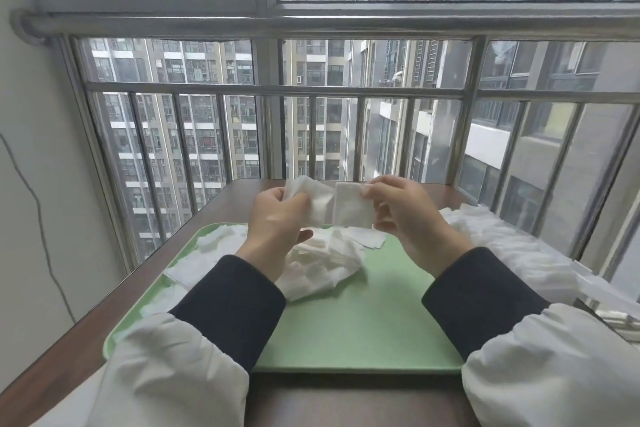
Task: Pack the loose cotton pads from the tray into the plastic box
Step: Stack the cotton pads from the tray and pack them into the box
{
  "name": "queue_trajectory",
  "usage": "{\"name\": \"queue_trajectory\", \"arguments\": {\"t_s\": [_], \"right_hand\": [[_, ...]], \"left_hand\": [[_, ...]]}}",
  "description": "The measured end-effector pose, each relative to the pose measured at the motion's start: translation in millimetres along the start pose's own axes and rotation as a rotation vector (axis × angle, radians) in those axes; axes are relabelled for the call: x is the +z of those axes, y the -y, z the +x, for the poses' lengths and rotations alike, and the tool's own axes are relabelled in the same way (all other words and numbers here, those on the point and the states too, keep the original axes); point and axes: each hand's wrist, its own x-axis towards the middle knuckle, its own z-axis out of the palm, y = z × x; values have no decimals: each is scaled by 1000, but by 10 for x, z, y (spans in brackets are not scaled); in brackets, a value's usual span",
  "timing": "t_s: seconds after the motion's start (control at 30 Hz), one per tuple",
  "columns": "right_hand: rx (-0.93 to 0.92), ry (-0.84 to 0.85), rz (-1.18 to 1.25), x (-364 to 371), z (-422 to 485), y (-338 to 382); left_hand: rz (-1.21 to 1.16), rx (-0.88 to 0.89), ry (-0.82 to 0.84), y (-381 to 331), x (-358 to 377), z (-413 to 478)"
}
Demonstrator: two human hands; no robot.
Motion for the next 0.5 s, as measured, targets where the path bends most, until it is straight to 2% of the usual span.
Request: {"name": "queue_trajectory", "arguments": {"t_s": [0.1, 0.2, 0.33, 0.5], "right_hand": [[18, 78, 196, 11, -20, 31], [21, 143, 285, 22, -40, 42], [12, 141, 246, 32, -58, 32], [1, 75, 149, 49, -66, 16]], "left_hand": [[-47, 25, 49, -10, 18, -14], [-92, 42, 153, -33, 44, -47], [-94, 69, 273, -48, 67, -84], [-132, 49, 315, -68, 63, -90]]}}
